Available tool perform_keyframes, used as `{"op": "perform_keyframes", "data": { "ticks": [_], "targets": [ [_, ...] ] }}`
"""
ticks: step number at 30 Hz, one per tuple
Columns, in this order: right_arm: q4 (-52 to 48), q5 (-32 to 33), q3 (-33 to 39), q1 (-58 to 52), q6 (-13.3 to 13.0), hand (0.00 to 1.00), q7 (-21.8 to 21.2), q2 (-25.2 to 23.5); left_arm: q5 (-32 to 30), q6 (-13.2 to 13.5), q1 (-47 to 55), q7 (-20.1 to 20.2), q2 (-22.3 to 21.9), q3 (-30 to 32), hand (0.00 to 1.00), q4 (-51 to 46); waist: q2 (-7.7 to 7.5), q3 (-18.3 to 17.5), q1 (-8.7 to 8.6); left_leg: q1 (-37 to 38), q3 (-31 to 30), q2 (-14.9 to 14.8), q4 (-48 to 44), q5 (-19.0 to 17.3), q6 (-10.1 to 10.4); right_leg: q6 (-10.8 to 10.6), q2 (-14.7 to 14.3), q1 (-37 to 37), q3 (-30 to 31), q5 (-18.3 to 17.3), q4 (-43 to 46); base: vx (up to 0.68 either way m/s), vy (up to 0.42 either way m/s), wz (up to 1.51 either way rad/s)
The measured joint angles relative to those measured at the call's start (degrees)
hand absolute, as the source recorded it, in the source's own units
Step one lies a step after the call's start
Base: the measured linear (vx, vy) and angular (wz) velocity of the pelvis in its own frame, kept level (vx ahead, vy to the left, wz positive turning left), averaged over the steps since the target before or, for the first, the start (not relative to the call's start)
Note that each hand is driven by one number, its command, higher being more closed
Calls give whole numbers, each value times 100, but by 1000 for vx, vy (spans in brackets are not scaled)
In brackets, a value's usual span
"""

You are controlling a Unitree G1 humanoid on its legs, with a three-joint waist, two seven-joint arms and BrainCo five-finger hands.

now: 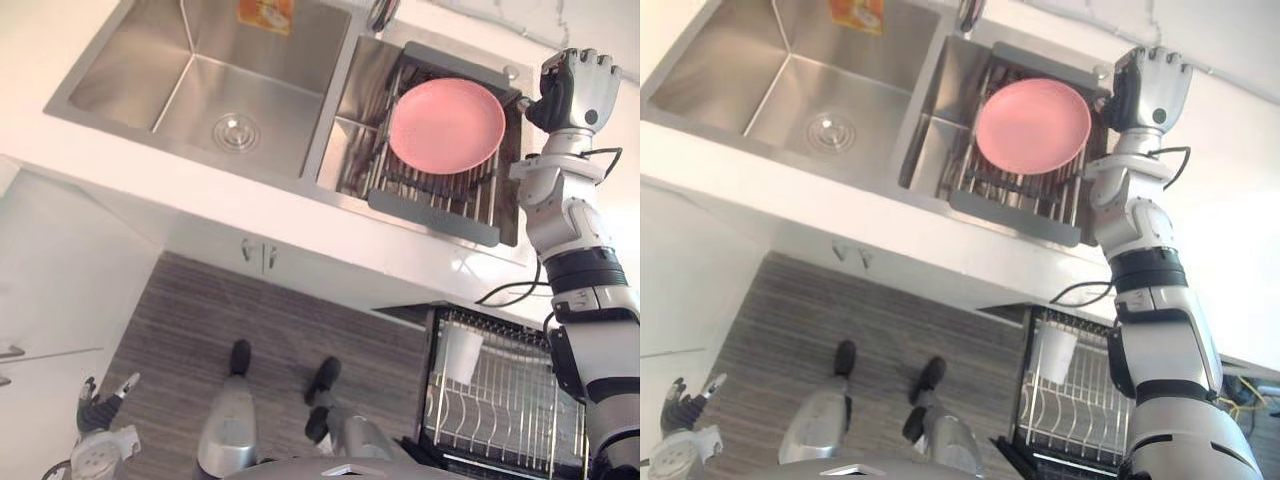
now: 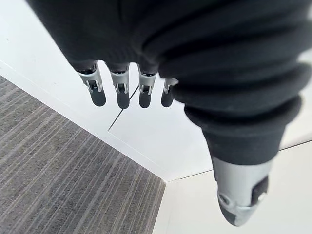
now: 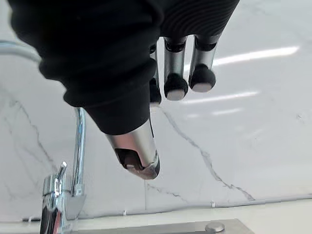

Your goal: Walk over to the sink, pick up the cup, carry it to the dishwasher, place the cup inside the dishwasher, then close the dishwasher door

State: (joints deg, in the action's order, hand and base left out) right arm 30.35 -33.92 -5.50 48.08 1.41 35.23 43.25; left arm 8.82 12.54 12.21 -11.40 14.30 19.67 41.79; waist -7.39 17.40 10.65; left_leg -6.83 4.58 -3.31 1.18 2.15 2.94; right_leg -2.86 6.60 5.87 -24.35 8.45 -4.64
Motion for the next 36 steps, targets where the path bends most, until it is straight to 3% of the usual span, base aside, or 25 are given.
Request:
{"op": "perform_keyframes", "data": {
  "ticks": [3,6,12,13,21,23,26,31,36],
  "targets": [
    [-301,270,458,-371,-146,0,-40,0,-5,2,143,-71,-50,-1,0,26,5,-245,-28,20,-3,3,52,2,-2,-23,1,-6,-7,-22,0,31,17,0],
    [-670,483,644,-757,-299,0,-598,1,-18,2,329,-81,-135,2,0,49,13,-379,-126,212,1,5,197,33,-10,-50,1,-166,-13,-42,-1,41,13,-1],
    [-958,778,690,-1334,-606,0,-2066,10,-267,5,437,-89,-211,57,0,81,-31,-743,-260,470,0,23,324,34,-28,-102,20,-370,-32,-129,-1,18,6,0],
    [-1230,987,686,-1716,-1148,0,-2999,12,-462,30,518,-248,-421,-14,0,272,-78,-1091,-613,697,145,78,327,60,-24,-149,116,-593,-151,-166,-2,0,0,0],
    [-1294,994,688,-1876,-1297,0,-3153,-16,-467,-9,518,-286,-419,-184,0,266,-87,-1097,-666,857,334,81,329,89,-27,-141,122,-638,89,-68,0,-19,16,-12],
    [-1379,994,688,-2011,-1380,0,-3256,-79,-468,-18,484,-280,-421,-254,0,264,-87,-1096,-775,937,366,91,336,98,-38,-147,128,-700,138,-45,0,-64,27,-14],
    [-1477,994,794,-2268,-1540,0,-3466,-89,-573,-45,349,-279,-421,-361,0,263,-86,-1095,-863,978,416,93,370,72,-27,-167,128,-763,177,-97,-1,-117,20,-8],
    [-2072,866,1016,-2837,-1854,0,-4280,-214,-893,-249,296,-280,-589,-402,0,296,-41,-1097,-961,979,494,73,374,54,-60,-137,134,-814,146,-160,-2,-46,3,7],
    [-2031,366,1014,-2949,-1848,0,-4328,-357,-923,-305,323,-280,-609,-370,0,459,31,-1138,-910,854,461,84,374,58,-61,-157,207,-828,-120,-176,-2,23,5,29]
  ]
}}
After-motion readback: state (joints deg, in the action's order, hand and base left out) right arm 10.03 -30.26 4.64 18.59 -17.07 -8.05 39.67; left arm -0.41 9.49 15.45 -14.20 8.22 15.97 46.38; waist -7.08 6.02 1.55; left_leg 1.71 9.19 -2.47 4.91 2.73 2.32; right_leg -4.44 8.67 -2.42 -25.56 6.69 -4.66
